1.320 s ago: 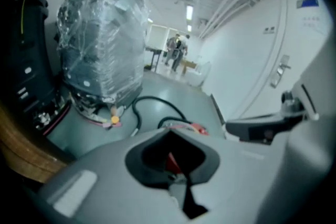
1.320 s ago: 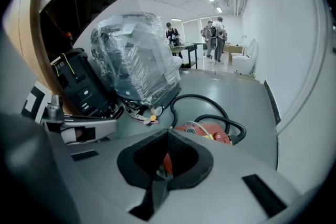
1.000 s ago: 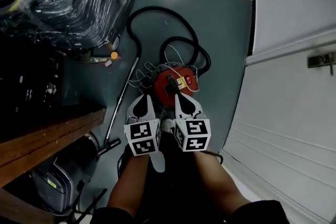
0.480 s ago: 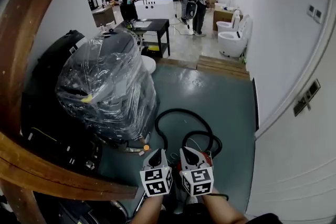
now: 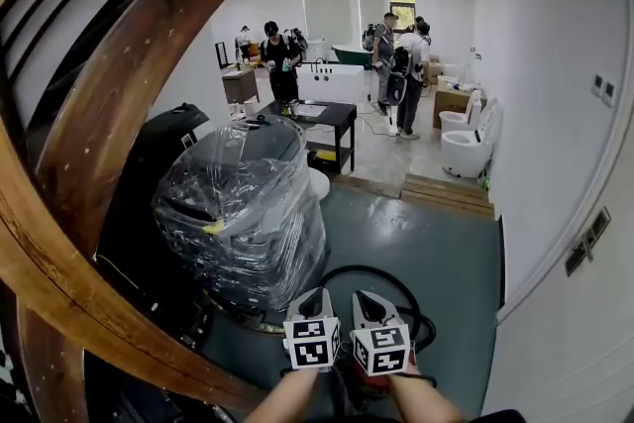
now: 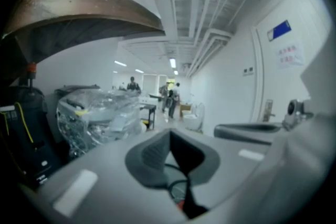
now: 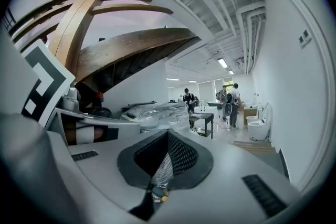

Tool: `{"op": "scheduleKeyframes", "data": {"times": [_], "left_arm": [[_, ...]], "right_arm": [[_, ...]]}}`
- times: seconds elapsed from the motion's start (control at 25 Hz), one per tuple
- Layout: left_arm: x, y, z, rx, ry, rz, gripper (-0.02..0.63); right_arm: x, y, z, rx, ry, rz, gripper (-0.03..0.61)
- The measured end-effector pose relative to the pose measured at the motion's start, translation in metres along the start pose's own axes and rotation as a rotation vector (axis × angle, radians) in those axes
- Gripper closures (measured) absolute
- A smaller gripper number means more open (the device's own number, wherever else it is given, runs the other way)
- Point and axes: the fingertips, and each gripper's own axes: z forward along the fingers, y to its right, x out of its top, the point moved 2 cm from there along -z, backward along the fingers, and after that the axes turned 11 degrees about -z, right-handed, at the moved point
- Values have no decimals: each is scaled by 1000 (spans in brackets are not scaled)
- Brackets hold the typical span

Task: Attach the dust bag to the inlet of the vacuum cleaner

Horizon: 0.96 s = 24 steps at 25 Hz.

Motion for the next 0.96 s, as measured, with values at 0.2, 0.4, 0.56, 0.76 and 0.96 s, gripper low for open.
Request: {"op": "scheduleKeyframes", "data": {"times": [0.2, 0.4, 0.56, 0.76, 0.96], "left_arm": [[9, -4, -4, 3, 25, -1, 614], [8, -18, 6, 2, 14, -19, 614], [13, -21, 10, 6, 6, -25, 614], [13, -10, 5, 14, 2, -21, 614], [33, 7, 7, 20, 9, -25, 614]], "right_arm": [[7, -3, 3, 3, 16, -1, 580], [4, -8, 18, 6, -5, -3, 580], [9, -8, 24, 5, -3, -12, 580], [13, -5, 15, 16, 5, -24, 580], [34, 10, 10, 32, 12, -36, 580]]}}
